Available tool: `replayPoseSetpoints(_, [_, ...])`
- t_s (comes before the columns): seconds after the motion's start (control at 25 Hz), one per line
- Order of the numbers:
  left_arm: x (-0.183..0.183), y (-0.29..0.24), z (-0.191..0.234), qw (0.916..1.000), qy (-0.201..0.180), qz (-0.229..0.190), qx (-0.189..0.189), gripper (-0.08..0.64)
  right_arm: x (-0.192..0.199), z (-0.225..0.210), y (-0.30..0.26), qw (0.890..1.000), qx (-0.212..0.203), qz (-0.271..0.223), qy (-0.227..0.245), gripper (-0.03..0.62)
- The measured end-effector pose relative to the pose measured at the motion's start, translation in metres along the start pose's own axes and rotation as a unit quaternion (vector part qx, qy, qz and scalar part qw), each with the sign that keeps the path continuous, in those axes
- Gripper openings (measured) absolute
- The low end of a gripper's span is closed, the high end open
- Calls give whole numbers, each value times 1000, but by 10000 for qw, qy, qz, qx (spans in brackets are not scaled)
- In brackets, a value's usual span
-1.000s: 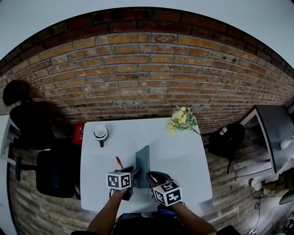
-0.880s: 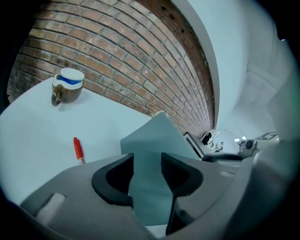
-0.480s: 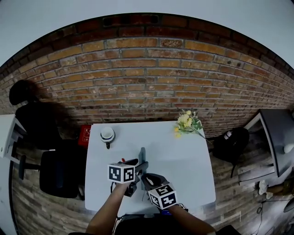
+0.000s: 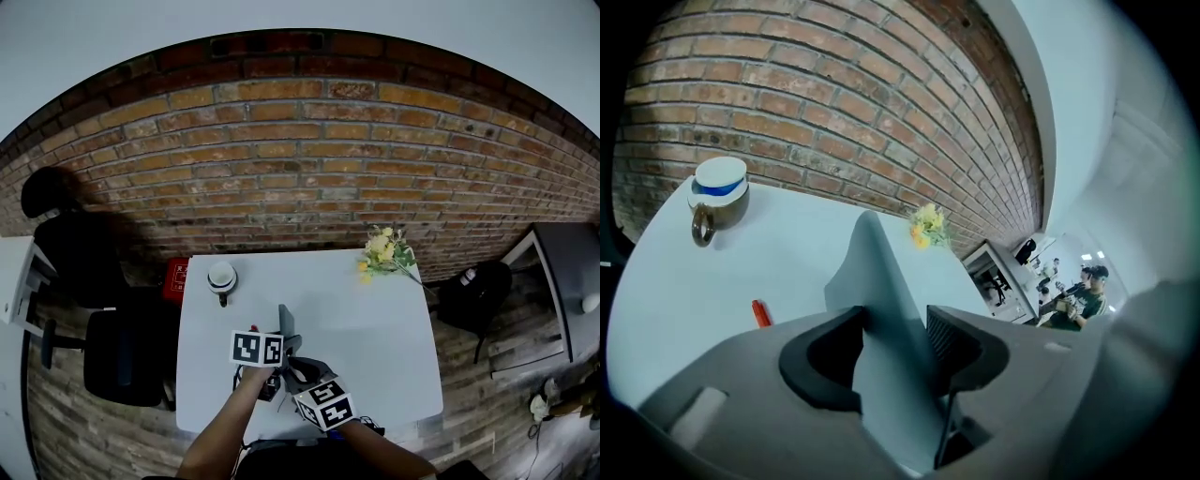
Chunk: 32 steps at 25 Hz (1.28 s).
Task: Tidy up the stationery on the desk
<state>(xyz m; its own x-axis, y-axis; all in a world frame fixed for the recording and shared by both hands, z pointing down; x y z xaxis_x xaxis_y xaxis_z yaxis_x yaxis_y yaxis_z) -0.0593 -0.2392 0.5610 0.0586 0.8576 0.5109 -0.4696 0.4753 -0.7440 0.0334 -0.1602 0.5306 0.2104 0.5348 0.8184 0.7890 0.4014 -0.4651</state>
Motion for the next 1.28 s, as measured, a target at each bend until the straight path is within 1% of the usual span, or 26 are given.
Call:
replayPoseSetpoints(0.12, [1,3,2,9998,187,-37,-9,189,0,-3,3,10000,-16,-2,-14,76])
replayPoseSetpoints(0.16, [1,4,4,9997,255,-56,-13,166,0,-6,6,10000,38,-20,-46,64])
replayPoseSetpoints(0.24, [2,7,9,9993,370,-95,-22,130,3,-15,12,9996,187,-85,-177,61])
replayPoseSetpoints(0.4, [3,12,20,9977,653,-136,-75,86,7,-36,25,9979,457,-176,-431,54])
replayPoseSetpoints(0.44, [4,13,23,9969,770,-150,-31,82,7,-41,28,9974,514,-194,-471,52])
replayPoseSetpoints(0.52, [4,15,25,9944,1020,-231,176,74,8,-51,36,9962,634,-242,-548,51])
replayPoseSetpoints(0.64, [5,13,23,9873,1418,-420,585,72,10,-66,47,9936,829,-314,-697,48])
replayPoseSetpoints(0.76, [6,1,18,9772,1768,-575,1021,72,14,-80,60,9908,1022,-347,-817,44])
replayPoseSetpoints(0.92, [13,-24,10,9575,2295,-708,1596,72,18,-97,75,9871,1258,-350,-924,41])
replayPoseSetpoints(1.0, [16,-39,6,9480,2497,-736,1834,72,19,-106,82,9852,1371,-346,-965,41])
replayPoseSetpoints(1.08, [18,-53,4,9413,2618,-760,1991,72,21,-114,87,9836,1474,-322,-991,41])
replayPoseSetpoints(1.12, [20,-58,4,9393,2658,-777,2023,73,22,-117,90,9828,1517,-301,-1009,41])
replayPoseSetpoints(1.2, [22,-64,7,9371,2721,-814,2029,72,25,-124,93,9813,1582,-267,-1061,40])
replayPoseSetpoints(1.28, [23,-67,13,9379,2732,-812,1977,73,27,-130,94,9800,1629,-247,-1119,40])
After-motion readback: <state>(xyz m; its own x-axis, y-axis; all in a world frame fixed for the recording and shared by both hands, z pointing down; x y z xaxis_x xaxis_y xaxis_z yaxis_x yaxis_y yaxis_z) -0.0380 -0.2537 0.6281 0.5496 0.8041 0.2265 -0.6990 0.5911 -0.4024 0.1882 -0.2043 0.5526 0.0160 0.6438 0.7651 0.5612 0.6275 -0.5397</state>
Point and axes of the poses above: the fingertips, and each gripper's own axes: y backward along the fingers, z to its left, x out of its underside, the point moved 8 cm from there along y, backward along the fingers, and after that the axes turned 6 degrees about -x, right-handed, at the moved point
